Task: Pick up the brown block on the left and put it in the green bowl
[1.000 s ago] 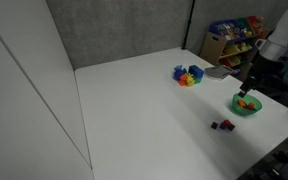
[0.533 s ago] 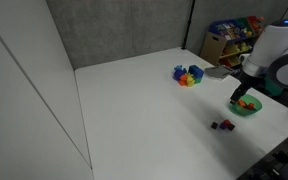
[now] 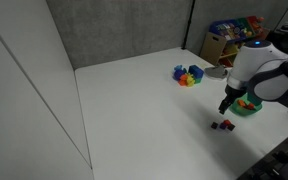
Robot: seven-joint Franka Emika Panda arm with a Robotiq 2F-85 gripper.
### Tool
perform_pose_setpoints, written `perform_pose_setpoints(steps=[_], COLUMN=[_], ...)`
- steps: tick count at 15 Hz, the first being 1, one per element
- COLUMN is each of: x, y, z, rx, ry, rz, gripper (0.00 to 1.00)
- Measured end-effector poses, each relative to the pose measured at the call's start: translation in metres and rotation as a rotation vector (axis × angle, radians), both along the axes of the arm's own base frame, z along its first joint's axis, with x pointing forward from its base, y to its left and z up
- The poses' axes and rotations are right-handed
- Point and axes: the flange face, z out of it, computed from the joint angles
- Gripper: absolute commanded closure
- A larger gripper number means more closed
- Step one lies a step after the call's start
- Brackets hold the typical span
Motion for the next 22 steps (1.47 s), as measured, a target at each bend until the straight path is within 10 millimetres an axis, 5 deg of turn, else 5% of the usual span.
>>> perform_pose_setpoints(steps=[13,14,22], x=[0.001,0.002,0.012], y=[0.028,0.030,0.033], z=[-0.102,-0.106,-0.121], rx=[0.042,0.046,0.050], ry=[0.110,0.114,0.112], rz=[0.054,0.058,0.081], gripper=[0.00,0.20,0.84])
